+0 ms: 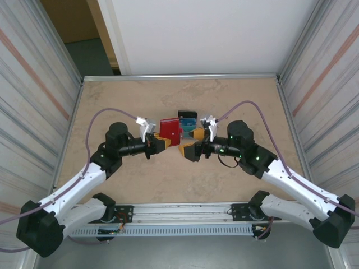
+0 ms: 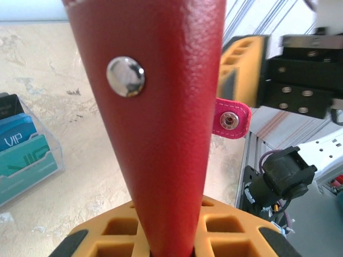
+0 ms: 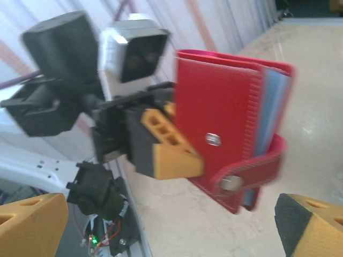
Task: Take the credit cards out of the card holder
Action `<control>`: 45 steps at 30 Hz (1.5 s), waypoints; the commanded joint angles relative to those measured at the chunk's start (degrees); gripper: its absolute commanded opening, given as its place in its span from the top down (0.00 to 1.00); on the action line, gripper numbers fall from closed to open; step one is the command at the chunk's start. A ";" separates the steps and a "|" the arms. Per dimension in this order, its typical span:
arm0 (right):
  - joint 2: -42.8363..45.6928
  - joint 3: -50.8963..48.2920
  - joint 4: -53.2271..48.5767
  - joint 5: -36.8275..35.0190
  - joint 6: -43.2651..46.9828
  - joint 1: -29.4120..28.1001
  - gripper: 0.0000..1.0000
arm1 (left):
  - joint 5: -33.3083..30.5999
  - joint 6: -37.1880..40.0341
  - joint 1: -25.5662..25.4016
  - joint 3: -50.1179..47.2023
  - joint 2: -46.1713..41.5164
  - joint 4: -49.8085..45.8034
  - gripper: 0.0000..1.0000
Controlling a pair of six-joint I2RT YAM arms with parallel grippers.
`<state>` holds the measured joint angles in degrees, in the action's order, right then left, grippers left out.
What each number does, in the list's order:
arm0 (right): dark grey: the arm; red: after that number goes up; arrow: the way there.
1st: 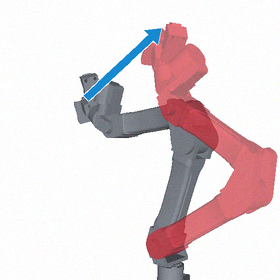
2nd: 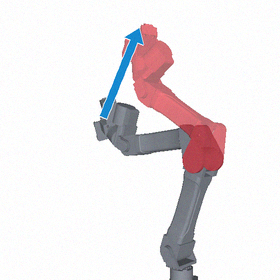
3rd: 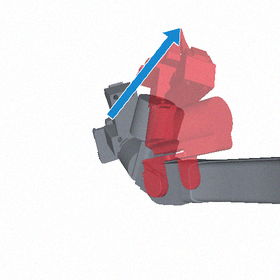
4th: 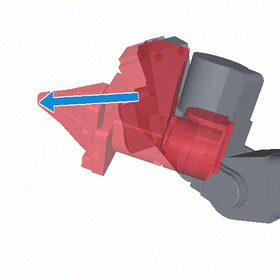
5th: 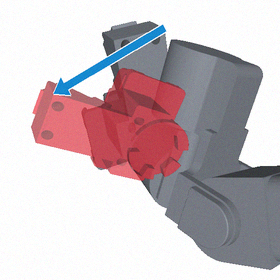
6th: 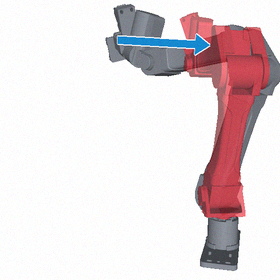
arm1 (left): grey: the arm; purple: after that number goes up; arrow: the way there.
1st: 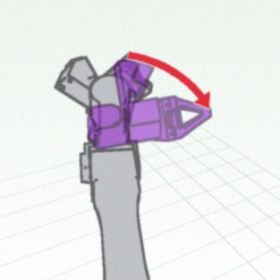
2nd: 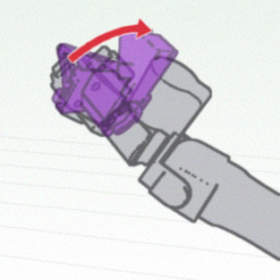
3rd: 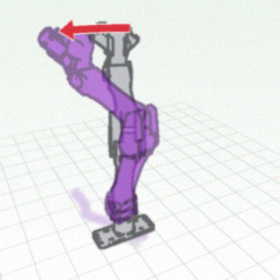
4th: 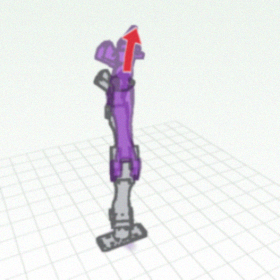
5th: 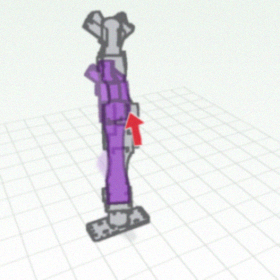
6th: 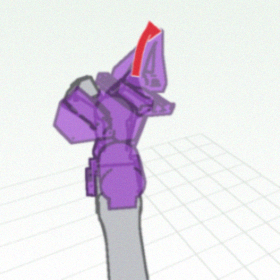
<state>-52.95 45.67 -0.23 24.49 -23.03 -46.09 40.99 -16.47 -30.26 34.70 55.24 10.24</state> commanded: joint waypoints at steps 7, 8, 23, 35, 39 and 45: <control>-7.78 5.02 -2.50 -14.56 2.05 -3.14 0.01 | 9.19 2.38 0.38 5.20 2.86 1.25 1.00; -8.32 5.49 -2.81 -15.70 1.90 -3.10 0.01 | 9.44 2.66 0.42 5.45 2.96 0.87 1.00; -4.12 -6.09 14.97 7.43 -6.38 9.18 0.20 | 12.95 0.27 0.38 3.97 0.32 5.12 1.00; -2.64 -6.04 17.27 12.56 -4.70 9.57 0.43 | 16.76 -5.33 0.38 2.26 0.31 11.13 1.00; -3.45 -5.47 16.93 13.86 -4.27 9.61 0.51 | 18.61 -5.20 0.37 2.02 -0.40 11.26 1.00; -3.48 -5.63 17.35 14.84 -4.13 10.21 0.63 | 18.79 -4.78 0.33 1.27 -1.91 10.71 1.00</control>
<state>-56.23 39.51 15.92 38.26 -27.83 -36.58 57.10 -21.26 -29.95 36.45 55.46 18.31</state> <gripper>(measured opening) 0.369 0.159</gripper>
